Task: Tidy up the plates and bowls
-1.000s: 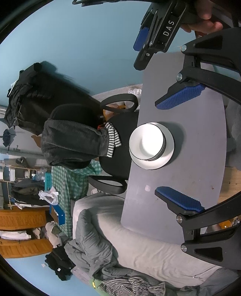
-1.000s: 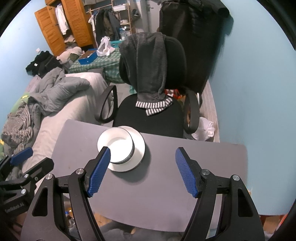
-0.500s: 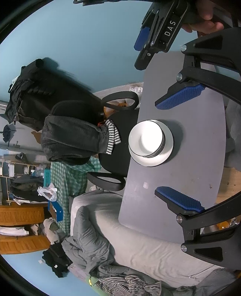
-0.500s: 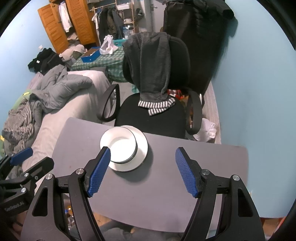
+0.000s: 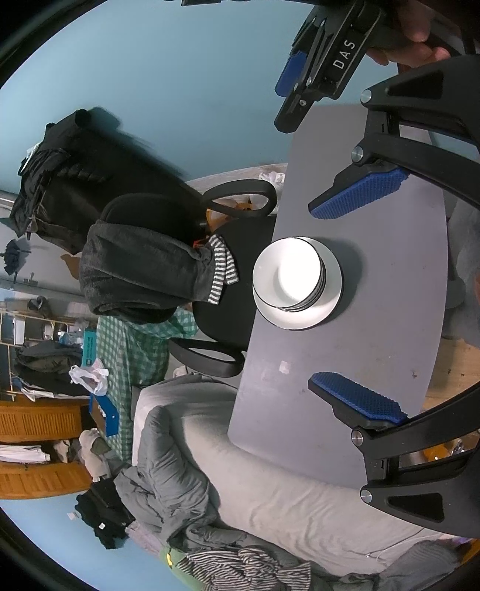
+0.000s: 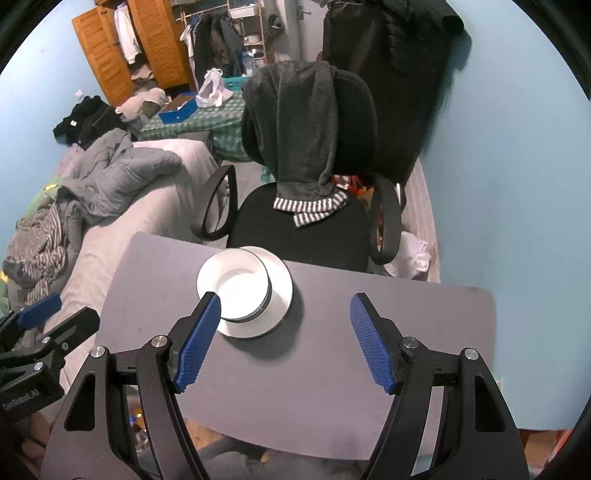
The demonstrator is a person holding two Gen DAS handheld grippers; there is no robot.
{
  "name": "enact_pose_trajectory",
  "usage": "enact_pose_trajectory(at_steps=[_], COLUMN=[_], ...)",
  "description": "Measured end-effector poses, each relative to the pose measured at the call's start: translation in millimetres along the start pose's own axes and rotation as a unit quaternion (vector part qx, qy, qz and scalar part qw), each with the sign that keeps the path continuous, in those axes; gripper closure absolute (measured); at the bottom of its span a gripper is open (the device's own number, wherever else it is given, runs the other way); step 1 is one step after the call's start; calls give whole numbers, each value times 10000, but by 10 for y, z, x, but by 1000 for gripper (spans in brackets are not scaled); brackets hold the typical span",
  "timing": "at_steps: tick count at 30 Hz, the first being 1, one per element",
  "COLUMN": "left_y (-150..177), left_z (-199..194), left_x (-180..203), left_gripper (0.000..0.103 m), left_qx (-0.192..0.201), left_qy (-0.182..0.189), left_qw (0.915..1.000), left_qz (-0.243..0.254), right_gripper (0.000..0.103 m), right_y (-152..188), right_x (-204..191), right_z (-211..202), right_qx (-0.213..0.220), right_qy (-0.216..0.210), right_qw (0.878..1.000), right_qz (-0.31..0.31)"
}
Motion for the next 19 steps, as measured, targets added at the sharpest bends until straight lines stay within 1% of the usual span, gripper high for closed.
enact_pose_trajectory(at_steps=[8, 19], left_y=[45, 51], left_z=[16, 0], left_x=[-16, 14], left_gripper=[17, 17], left_qx=[-84, -53], left_qy=[82, 95], left_qw=[9999, 9999], left_qz=[-9, 77], right_gripper=[31, 31], right_y=[-6, 18], right_x=[12, 87], right_z=[1, 7], right_qx=[-1, -34], right_qy=[2, 6], right_qw=[10000, 10000], right_qz=[-10, 26])
Point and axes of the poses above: each gripper's, at about its wrist camera, not at the fingertips, and z roughly the way its jaws point, x to its right, y to its underside, the point moved 3 cm from there along z, roughly the way its jaws point, and after that the axes turned 15 degrees about -x, right-handed, at the moved point
